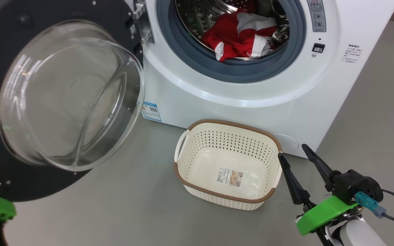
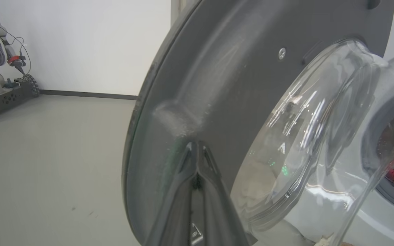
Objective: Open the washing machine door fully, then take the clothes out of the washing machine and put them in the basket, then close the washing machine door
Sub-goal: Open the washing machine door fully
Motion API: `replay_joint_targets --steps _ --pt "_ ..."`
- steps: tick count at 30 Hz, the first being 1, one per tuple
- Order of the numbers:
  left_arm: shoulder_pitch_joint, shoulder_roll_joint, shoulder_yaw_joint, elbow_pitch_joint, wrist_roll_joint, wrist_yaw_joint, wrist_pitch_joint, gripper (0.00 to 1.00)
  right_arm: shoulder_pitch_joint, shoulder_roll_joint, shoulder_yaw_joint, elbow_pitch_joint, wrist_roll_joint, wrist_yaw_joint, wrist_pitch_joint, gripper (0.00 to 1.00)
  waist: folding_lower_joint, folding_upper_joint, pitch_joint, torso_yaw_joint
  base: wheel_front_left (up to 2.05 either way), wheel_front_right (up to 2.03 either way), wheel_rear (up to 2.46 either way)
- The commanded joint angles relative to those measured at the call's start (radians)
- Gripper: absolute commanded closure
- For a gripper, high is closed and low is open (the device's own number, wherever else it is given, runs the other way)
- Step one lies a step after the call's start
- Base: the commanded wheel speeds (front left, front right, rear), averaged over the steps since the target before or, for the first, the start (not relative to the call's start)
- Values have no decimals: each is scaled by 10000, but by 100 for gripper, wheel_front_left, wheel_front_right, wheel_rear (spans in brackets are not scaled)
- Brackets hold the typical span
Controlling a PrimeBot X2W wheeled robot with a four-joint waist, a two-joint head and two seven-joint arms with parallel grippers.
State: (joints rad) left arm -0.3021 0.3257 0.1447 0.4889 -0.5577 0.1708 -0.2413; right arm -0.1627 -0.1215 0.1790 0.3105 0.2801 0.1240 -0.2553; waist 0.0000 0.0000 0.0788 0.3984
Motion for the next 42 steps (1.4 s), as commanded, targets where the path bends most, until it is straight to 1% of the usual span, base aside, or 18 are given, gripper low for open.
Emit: replay_joint_targets --steps 1,7,16,22,25,30,31,33,34,35,36,39,42 --pt "-590 684 554 6 -19 -49 -157 100 -148 -78 304 -263 -170 67 -65 0 0 0 71 -46 0 0 0" --pt "-1155 860 858 787 80 -254 -196 100 -212 -189 388 -274 -207 67 -65 0 0 0 178 -137 0 0 0" --pt "-1734 1056 1509 1585 346 -613 -202 100 -320 -296 590 -213 -173 67 -65 0 0 0 201 -269 0 0 0" --pt "-1838 1051 1845 1797 686 -1016 -203 100 -349 -262 610 -175 -150 67 -65 0 0 0 79 -432 0 0 0" --pt "-1746 965 2065 1581 900 -1056 -203 100 -344 -160 567 -193 -161 67 -65 0 0 0 27 -519 0 0 0" --pt "-1290 721 2735 349 1325 -1043 -204 100 -344 -6 439 -225 -130 67 -65 0 0 0 8 -701 0 0 0" --pt "-1169 664 2845 41 1417 -1083 -204 88 -355 28 430 -228 -131 67 -65 0 0 0 18 -753 0 0 0" --pt "-896 482 3046 -679 1568 -1191 -204 54 -378 96 396 -250 -123 67 -65 0 0 0 35 -875 0 0 0" --pt "-747 376 3101 -1093 1682 -1224 -204 42 -386 132 369 -263 -120 67 -65 0 0 0 44 -940 0 0 0" --pt "-608 233 3133 -1515 1757 -1263 -204 2 -392 162 335 -275 -118 67 -65 0 0 0 53 -1007 0 0 0" --pt "-322 -49 3114 -2314 1888 -1350 -204 0 -401 215 282 -291 -118 67 -65 0 0 0 62 -1158 0 0 0" --pt "47 -510 2912 -3432 2078 -1388 -204 0 -456 264 179 -353 -127 67 -65 0 0 0 99 -1422 0 0 0" --pt "346 -933 2514 -4413 2322 -1469 -204 0 -513 309 72 -472 -172 67 -65 0 0 0 122 -1742 0 0 0"
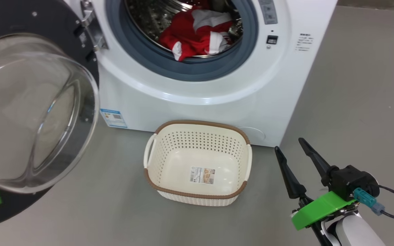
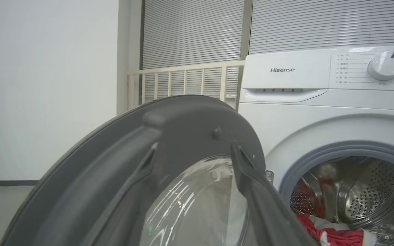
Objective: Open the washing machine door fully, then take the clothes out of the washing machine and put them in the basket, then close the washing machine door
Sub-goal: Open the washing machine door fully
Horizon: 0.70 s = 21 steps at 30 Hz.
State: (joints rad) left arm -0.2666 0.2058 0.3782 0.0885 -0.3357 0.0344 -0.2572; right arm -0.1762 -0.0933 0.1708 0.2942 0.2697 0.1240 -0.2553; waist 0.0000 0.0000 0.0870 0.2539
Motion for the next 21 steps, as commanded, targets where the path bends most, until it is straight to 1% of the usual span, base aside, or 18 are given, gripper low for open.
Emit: replay_joint_targets --steps 1,3,8,11,15,16,18,21 --pt "52 118 60 -679 125 -143 -45 0 -399 42 124 -360 -91 67 -65 0 0 0 52 -410 0 0 0" --pt "165 -164 -224 -993 45 -310 -45 0 -453 68 38 -473 -123 67 -65 0 0 0 88 -647 0 0 0" --pt "412 -467 -750 -1294 189 -681 -45 0 -612 138 -99 -773 -212 67 -65 0 0 0 150 -1317 0 0 0" --pt "600 -689 -1090 -1172 -168 -1085 -19 0 -669 190 -126 -956 -239 67 -65 0 0 0 150 -1733 0 0 0" --pt "1001 -681 -1601 -1054 -340 -1375 7 0 -712 283 -119 -1199 -112 67 -65 0 0 0 162 -2260 0 0 0" --pt "1001 -681 -1601 -1054 -340 -1375 7 0 -712 283 -119 -1199 -112 67 -65 0 0 0 162 -2260 0 0 0" --pt "1169 -655 -1731 -914 -515 -1457 3 0 -715 315 -86 -1334 -107 67 -65 0 0 0 163 -2480 0 0 0" --pt "1405 -584 -1936 -763 -479 -1529 -17 0 -701 350 -81 -1480 -153 67 -65 0 0 0 186 -2754 0 0 0"
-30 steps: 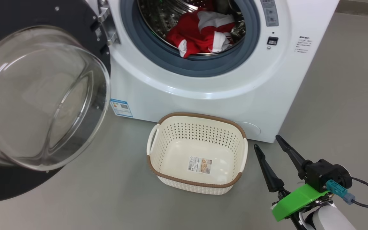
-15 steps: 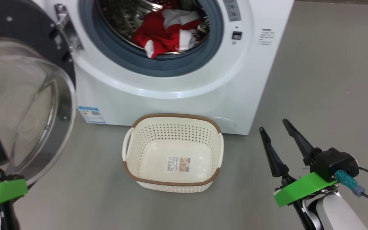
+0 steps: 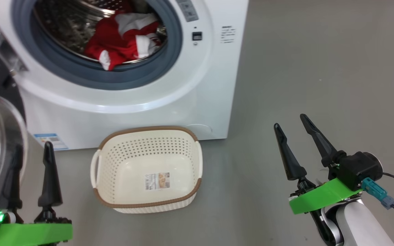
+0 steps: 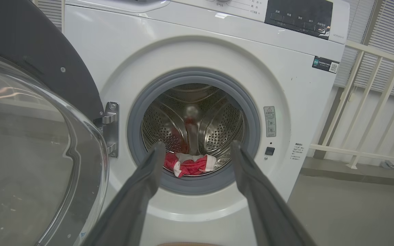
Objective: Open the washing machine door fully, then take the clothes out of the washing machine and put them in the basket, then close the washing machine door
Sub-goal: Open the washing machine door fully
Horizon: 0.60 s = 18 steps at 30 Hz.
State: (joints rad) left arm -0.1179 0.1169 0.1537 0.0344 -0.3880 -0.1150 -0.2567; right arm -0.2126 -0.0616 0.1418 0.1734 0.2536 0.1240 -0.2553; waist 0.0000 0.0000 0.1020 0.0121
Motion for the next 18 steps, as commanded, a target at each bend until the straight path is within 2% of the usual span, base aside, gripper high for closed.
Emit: replay_joint_targets --steps 1,10,18 --pt "-8 306 287 -175 71 -49 -31 0 -325 43 204 -289 -10 67 -65 0 0 0 36 -419 0 0 0" --pt "836 351 -76 -174 831 -143 -48 0 73 100 33 -351 -172 67 -65 0 0 0 -236 -1000 0 0 0" --pt "1478 159 -232 183 1336 -154 -50 0 603 111 -17 -208 -252 67 -65 0 0 0 -641 -1213 0 0 0"
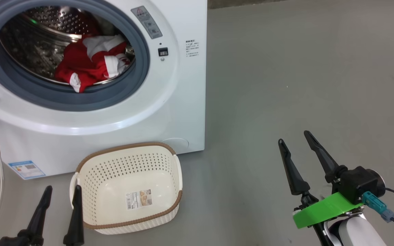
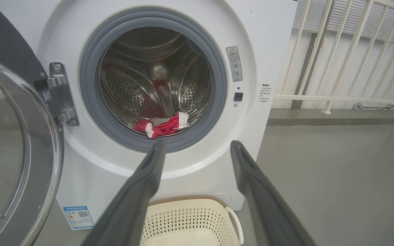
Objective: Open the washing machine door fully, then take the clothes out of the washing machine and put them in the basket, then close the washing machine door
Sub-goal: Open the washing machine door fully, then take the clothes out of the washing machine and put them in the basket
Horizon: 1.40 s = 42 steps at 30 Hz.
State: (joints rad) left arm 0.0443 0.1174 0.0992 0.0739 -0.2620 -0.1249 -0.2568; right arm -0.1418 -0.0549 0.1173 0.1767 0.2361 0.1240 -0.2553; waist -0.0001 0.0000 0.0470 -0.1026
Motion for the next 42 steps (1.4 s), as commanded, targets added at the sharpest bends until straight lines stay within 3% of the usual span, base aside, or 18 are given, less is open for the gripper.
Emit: replay_joint_targets --steps 1,20,25,42 --pt "-106 132 308 -194 140 -55 -48 0 -57 44 206 -242 -73 67 -65 0 1 0 -118 -72 0 0 0" --pt "-41 -71 364 120 368 -57 -49 0 234 46 -27 -141 -107 67 -65 0 1 0 -397 -38 0 0 0" --pt "-150 -318 727 239 -166 -57 -49 0 238 46 -53 -69 -165 67 -65 0 1 0 -401 -18 0 0 0" --pt "-243 -219 602 170 88 -57 -49 0 196 47 -34 102 -204 67 -65 0 1 0 -410 38 7 -7 0"
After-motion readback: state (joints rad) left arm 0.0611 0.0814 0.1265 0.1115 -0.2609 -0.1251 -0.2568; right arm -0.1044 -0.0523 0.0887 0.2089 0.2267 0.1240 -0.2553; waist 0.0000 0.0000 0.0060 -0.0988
